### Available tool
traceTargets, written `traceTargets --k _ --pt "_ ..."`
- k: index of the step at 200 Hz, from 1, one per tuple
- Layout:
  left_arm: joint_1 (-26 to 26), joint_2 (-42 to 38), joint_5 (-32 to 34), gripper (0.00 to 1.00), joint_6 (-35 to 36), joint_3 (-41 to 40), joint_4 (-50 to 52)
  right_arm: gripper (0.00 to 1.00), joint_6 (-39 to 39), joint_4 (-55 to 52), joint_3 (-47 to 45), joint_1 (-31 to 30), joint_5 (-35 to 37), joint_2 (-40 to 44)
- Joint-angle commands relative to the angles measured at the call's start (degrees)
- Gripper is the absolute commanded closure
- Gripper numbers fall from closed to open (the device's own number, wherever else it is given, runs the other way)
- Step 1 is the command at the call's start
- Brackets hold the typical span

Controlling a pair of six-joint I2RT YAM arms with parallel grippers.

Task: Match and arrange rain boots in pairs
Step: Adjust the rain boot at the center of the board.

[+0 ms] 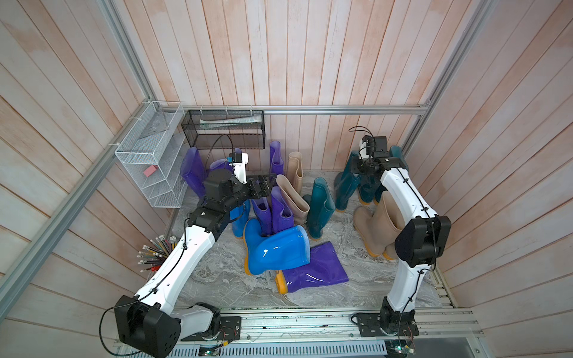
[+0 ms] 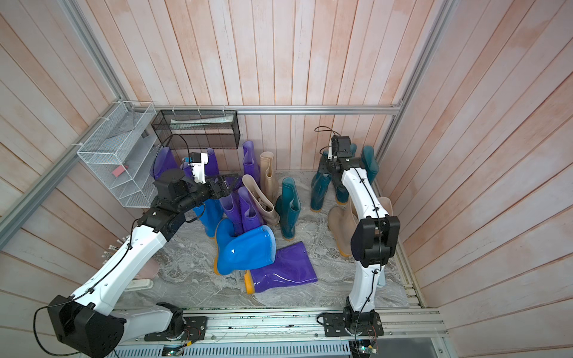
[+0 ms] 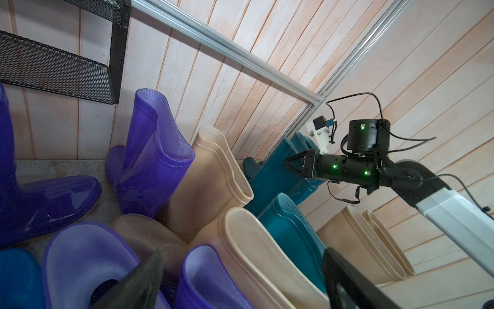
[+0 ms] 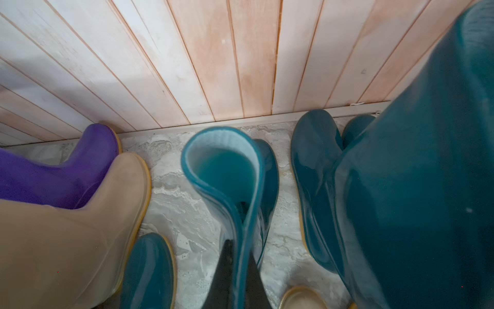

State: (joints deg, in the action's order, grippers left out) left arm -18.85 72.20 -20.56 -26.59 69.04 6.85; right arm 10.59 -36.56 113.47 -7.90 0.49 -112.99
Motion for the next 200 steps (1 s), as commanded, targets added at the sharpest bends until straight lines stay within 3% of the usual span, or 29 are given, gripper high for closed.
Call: traceTargets --k 1,52,107,114,128,139,166,200 --pt "0.22 -1.28 -0.61 0.05 0.05 0.40 -0.53 1.00 -4.87 -0.69 7.07 1.08 1.55 -2.37" --pt "0.22 -0.46 -1.26 0.05 -0.19 0.41 -0.68 1.00 -7.25 -4.81 18.64 2.93 0.44 -9.79" --pt "0.31 -0.88 -0.53 0.05 0.40 0.40 -0.46 1.00 -7.84 -8.80 20.76 3.07 1.00 -13.24" --pt "0.28 -0.84 -0.70 0.05 0.33 0.41 -0.44 0.95 -7.50 -9.20 20.83 3.05 1.25 -12.81" --pt "0.44 -0.63 -1.13 0.05 0.17 0.60 -0.50 0.68 -6.46 -9.67 20.84 3.07 1.12 -11.39" --pt "0.39 -0.74 -1.39 0.05 0.22 0.57 -0.44 0.57 -5.59 -9.22 20.33 3.07 0.88 -9.58" --pt "0.40 -0.51 -3.90 0.04 0.14 0.66 -0.91 0.44 -4.31 -7.17 17.85 2.08 2.05 -3.75" --pt "-0.30 2.29 -13.82 0.05 -1.10 2.28 -1.49 0.42 -3.86 -2.65 8.17 -1.88 7.76 6.81"
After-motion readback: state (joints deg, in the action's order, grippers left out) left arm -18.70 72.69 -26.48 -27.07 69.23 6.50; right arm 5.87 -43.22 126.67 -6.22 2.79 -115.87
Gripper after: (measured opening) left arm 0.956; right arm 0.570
